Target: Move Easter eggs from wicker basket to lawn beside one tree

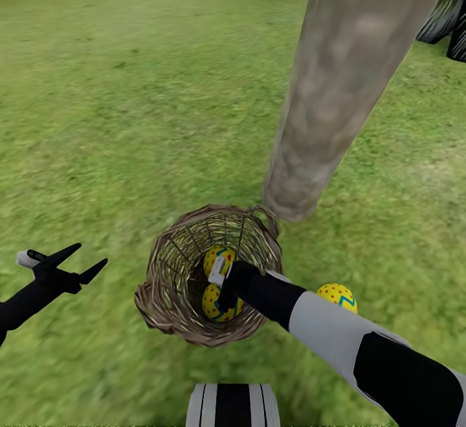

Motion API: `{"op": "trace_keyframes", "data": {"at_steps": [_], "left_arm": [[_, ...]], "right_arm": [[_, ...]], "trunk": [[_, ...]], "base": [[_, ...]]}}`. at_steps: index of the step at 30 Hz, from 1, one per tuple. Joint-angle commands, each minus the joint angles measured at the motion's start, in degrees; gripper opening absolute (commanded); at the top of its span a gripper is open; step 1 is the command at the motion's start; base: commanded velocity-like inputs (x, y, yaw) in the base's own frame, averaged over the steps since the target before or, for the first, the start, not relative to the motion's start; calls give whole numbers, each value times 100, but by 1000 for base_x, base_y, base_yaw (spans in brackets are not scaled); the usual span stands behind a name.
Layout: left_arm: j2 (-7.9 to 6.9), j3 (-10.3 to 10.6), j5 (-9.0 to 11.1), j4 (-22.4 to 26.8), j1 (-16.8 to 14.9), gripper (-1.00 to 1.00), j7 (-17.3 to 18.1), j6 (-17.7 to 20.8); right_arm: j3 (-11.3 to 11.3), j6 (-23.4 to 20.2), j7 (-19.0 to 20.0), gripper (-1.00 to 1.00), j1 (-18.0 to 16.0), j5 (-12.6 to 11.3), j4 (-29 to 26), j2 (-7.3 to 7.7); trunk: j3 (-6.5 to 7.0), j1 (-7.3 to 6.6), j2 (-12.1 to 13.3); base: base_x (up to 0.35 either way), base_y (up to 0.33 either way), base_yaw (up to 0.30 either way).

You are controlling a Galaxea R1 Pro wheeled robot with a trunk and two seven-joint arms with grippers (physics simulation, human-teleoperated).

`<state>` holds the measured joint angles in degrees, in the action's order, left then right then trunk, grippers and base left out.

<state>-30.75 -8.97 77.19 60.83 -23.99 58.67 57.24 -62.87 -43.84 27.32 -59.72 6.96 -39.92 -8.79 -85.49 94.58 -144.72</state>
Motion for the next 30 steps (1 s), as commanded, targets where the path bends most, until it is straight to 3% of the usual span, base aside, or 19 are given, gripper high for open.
{"op": "trace_keyframes", "data": {"at_steps": [1,11,15,18,30], "left_arm": [[-1,0,4,-1,-2,100,13,24],[0,0,-2,-1,-2,100,13,24],[-1,0,0,-1,-1,100,13,24],[-1,0,-2,-1,-1,100,13,24],[-1,0,-1,-1,-1,100,13,24]], "right_arm": [[12,-9,43,100,-5,62,-6,0],[46,9,19,100,-5,69,-35,0],[433,27,17,100,-5,69,-34,2],[563,31,12,100,-5,69,-33,6],[617,31,15,100,-5,69,-33,2]], "trunk": [[-27,1,-3],[-159,17,-11],[-159,17,-11],[-226,24,-15],[-337,37,-22]], "base": [[0,0,0],[0,0,0],[0,0,0],[0,0,0],[0,0,0]]}}
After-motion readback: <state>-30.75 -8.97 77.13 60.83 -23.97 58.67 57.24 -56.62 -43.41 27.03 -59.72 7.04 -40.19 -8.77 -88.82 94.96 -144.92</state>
